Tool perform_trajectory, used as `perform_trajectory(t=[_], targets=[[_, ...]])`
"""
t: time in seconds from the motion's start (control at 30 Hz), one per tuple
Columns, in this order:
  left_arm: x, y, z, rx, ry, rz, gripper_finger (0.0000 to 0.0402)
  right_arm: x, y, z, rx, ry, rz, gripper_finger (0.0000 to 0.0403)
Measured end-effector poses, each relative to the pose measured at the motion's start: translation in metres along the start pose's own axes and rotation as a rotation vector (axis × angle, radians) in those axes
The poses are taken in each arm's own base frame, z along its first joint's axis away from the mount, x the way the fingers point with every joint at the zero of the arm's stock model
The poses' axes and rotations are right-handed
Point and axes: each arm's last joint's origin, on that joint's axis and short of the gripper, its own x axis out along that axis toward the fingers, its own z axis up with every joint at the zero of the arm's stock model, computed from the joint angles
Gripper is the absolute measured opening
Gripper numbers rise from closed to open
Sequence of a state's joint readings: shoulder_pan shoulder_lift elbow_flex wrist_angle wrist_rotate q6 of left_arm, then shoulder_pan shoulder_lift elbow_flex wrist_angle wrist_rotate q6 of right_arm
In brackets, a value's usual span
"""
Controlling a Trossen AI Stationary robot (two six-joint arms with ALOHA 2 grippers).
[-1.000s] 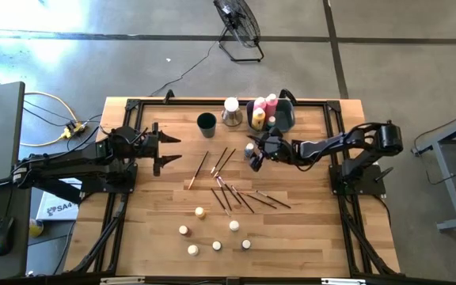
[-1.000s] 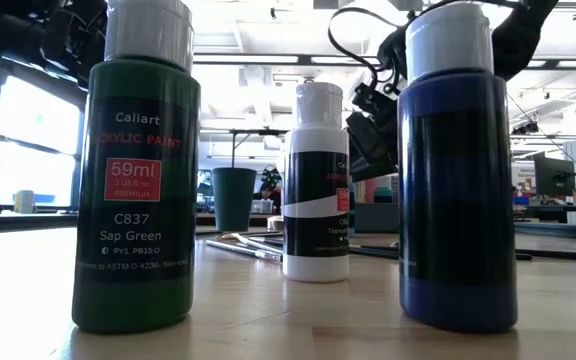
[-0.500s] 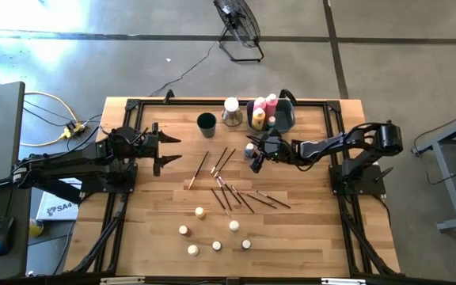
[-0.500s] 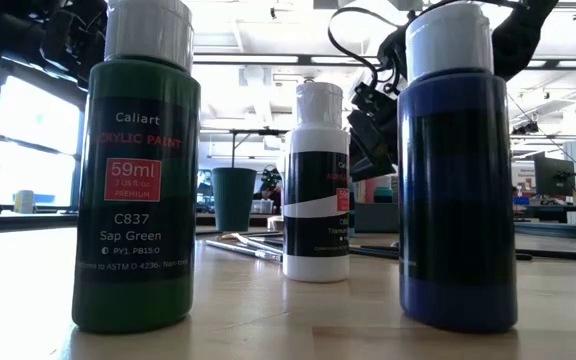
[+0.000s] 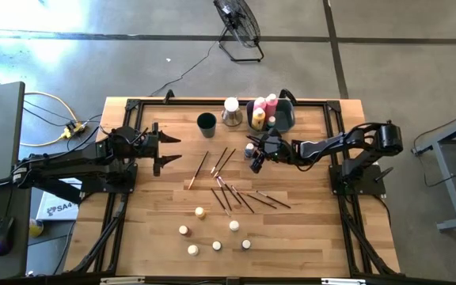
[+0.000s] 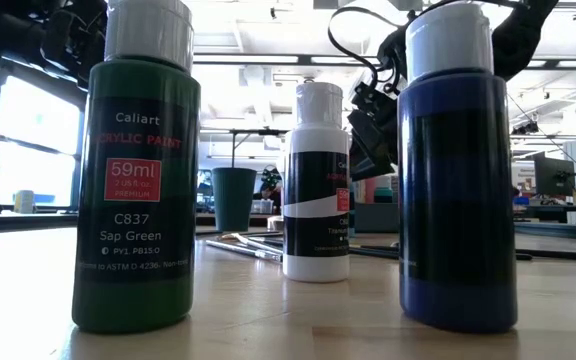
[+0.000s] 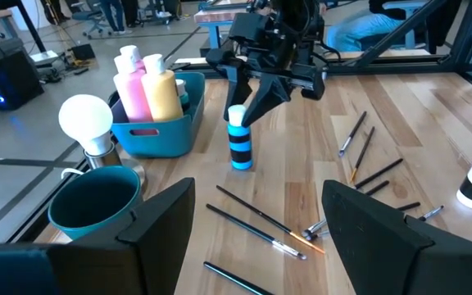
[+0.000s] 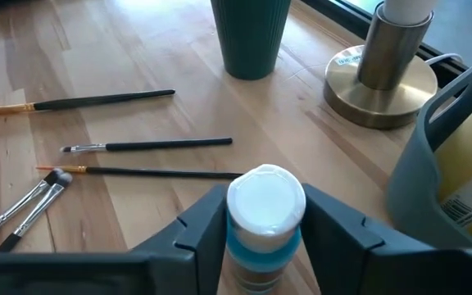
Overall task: Pick & Place Paint Supplies
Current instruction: Put the small light blue paint bottle into the blue bin
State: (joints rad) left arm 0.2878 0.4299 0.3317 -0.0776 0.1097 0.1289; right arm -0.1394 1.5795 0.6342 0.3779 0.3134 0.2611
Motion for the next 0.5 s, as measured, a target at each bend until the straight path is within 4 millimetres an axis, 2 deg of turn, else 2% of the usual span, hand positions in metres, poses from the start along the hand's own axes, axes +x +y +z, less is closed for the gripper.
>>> perform_trajectory(t=[0.2, 0.5], targets=[[0.0, 0.0, 0.0, 0.0, 0.0, 0.0, 0.0264, -0.0001, 0.0002, 0.0001, -0.003, 0.001, 0.007, 0.012], [0.0, -0.0001, 0.0, -0.003, 0.0, -0.004, 0.0264, -0.0027, 0.0005, 0.0019, -0.003, -0.002, 0.011, 0.0121]])
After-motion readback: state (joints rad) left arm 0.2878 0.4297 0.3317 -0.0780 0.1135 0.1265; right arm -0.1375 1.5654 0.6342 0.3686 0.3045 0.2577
